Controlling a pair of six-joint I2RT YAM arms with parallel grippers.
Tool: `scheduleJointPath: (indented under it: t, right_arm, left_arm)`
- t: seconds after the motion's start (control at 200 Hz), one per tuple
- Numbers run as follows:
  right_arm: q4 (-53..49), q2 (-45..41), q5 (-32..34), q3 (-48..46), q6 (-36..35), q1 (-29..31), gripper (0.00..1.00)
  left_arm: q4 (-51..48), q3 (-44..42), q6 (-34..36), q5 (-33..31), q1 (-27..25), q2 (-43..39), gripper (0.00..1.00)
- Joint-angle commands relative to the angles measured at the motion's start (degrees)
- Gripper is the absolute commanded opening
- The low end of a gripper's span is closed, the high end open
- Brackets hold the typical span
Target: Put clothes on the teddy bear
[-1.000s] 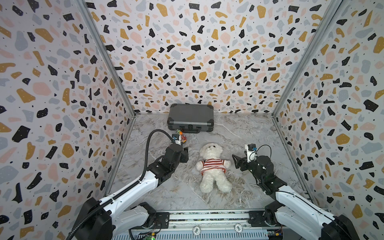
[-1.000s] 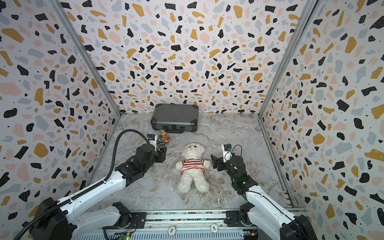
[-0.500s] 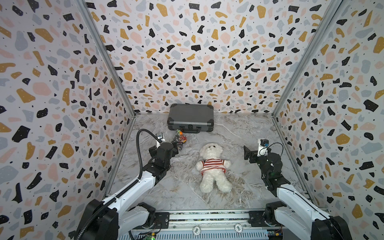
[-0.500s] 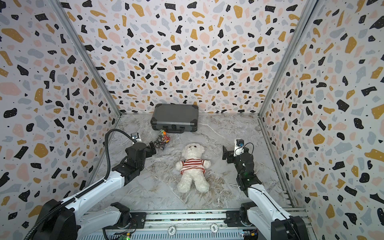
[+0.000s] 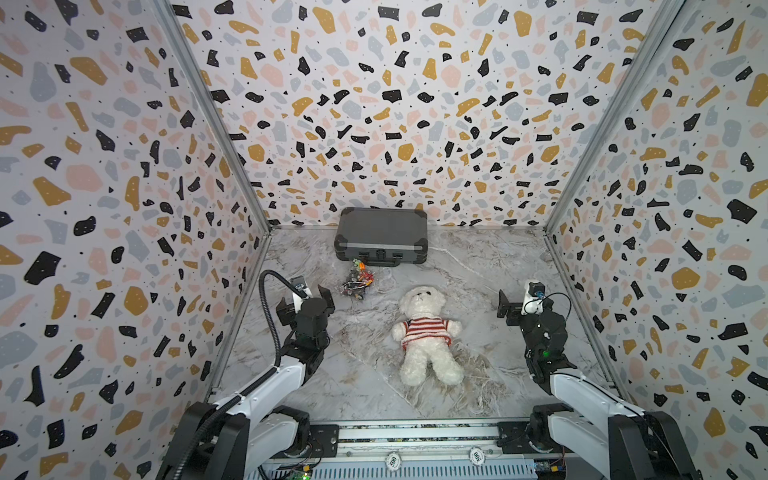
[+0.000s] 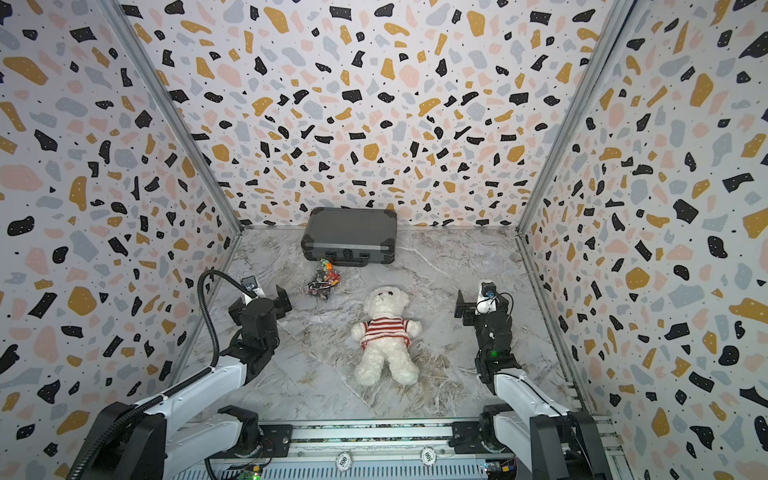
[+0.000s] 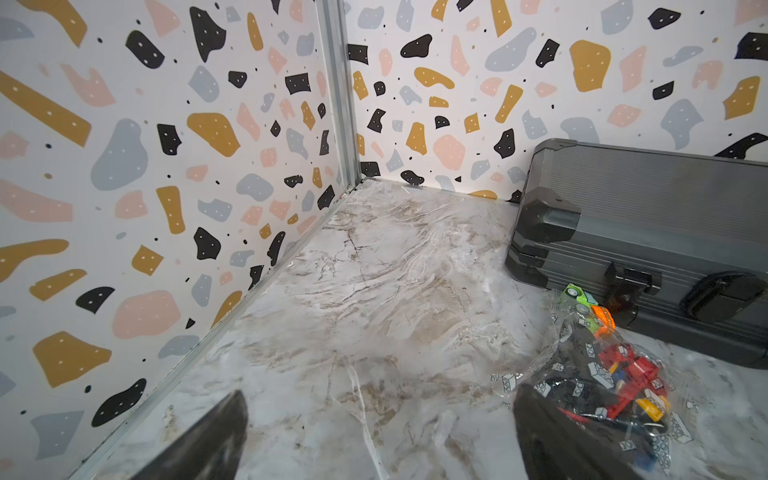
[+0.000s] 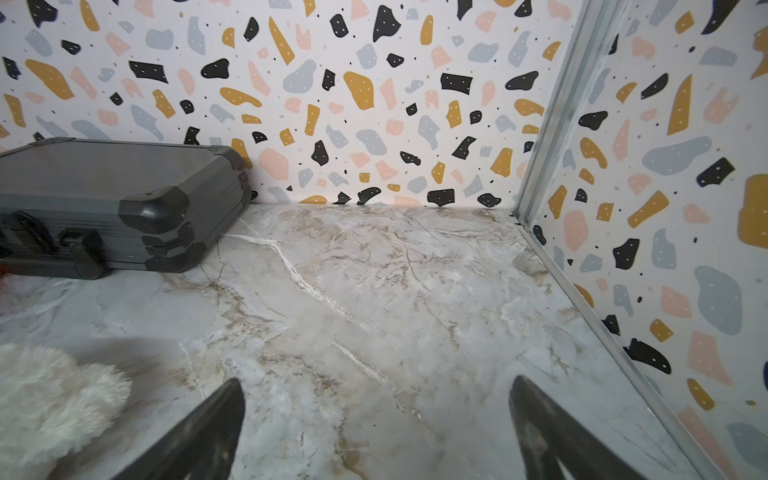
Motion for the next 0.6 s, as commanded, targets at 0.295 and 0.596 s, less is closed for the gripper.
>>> scheduleJointPath:
  t: [0.295,0.596]
  right_arm:
    - [19.1,8.9,0.0,-5.2,-0.8,-1.2,0.99]
    - [25.1,16.5,0.4,-4.9,-0.6,-1.7,0.99]
  left_arm:
    - [27.7,-9.5,11.8,6.0,1.7,4.7,1.00]
    - [42.3,-14.2,8.8,10.4,5.9,13.7,1.00]
